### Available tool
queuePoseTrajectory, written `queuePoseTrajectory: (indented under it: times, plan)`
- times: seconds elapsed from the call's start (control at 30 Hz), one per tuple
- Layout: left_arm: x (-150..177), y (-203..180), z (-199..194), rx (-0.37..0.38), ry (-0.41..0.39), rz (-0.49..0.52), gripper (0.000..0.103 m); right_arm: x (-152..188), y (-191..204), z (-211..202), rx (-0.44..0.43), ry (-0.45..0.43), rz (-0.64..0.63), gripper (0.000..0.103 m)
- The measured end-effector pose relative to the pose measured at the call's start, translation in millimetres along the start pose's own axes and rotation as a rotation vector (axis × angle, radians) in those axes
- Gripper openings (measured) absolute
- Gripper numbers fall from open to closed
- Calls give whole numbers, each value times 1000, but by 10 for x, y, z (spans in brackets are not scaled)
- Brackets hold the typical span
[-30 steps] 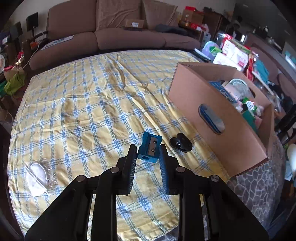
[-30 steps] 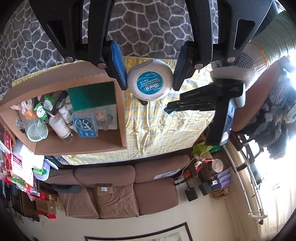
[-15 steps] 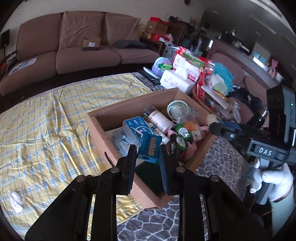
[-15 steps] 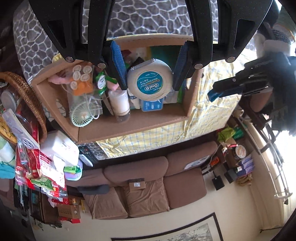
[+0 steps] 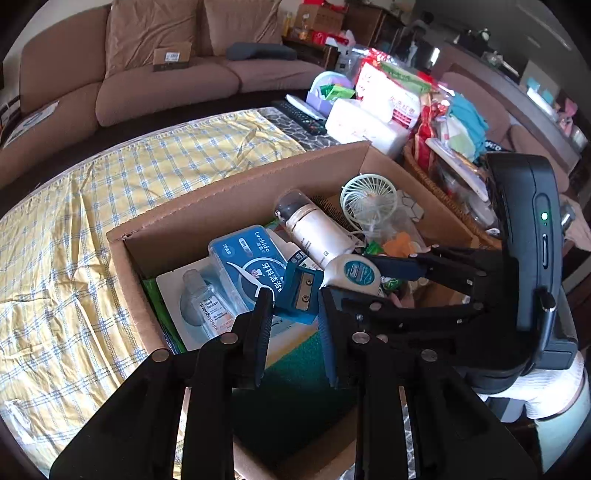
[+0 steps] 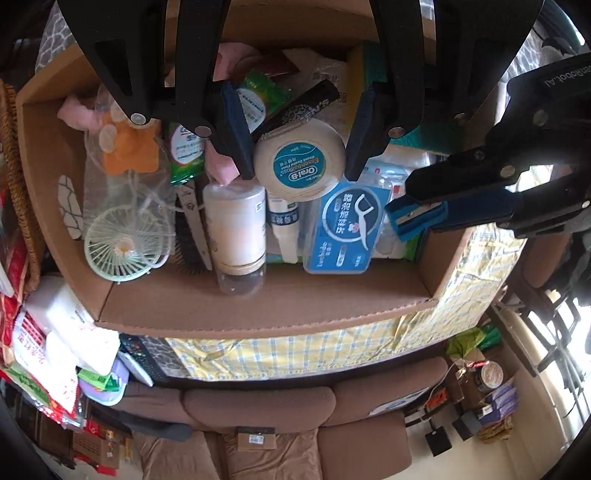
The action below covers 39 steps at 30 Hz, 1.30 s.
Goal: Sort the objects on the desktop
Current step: 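Carry the sharpener and floss container over the box with both grippers, then open both grippers to drop the sharpener and floss into the box, then grasp the black case on the cloth with the left gripper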
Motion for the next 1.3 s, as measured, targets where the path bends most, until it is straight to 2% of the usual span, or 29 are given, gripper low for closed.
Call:
queuePoseTrajectory:
  times: [0.1,0.13,0.23,0.43,0.57,0.67,0.7,0.73,0.87,1.0,1.07,1.13,1.2,1.3]
  plan:
    - [-39,83,14,-5,-1,-21,23,48,45,76,-15,56,-16,51]
    - [-61,94,18,-10,0,-18,23,65,47,54,-10,51,-16,55]
    - [-120,83,46,-22,0,-7,23,100,-26,-131,-37,-18,22,63]
    - [-209,-117,264,-6,27,16,23,150,-282,-636,-83,-170,153,63]
    - [-264,-251,470,-6,55,19,23,142,-310,-835,-53,-190,144,63]
    - [-280,-345,598,-51,64,51,23,194,-328,-939,-83,-205,165,63]
    - [-280,-352,614,-62,65,49,24,206,-342,-952,-87,-202,169,63]
    - [-275,-348,608,-56,66,38,31,223,-344,-967,-82,-202,168,63]
    - [-268,-232,366,-44,32,2,39,265,-367,-1011,-78,-210,181,63]
    - [-212,71,-167,-46,-57,-30,45,288,-277,-1104,-114,-238,190,63]
    - [-107,283,-460,-59,-105,-33,56,286,-167,-1147,-134,-250,183,63]
    - [46,528,-686,-82,-132,-39,62,285,-26,-1179,-164,-261,165,63]
    - [244,776,-799,-121,-132,-35,66,282,141,-1198,-185,-266,154,63]
    - [576,1096,-754,-154,-81,-42,66,264,409,-1182,-214,-269,129,64]
Point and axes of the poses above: each gripper's, at about its wrist camera, not at the fingertips, and z roughly the way its jaws point, y to its left, x to its underside, the point moved 2 cm from there along z, roughly the way its jaws point, and after that the axes turned 2 degrees about -x, right-handed, at the moved point
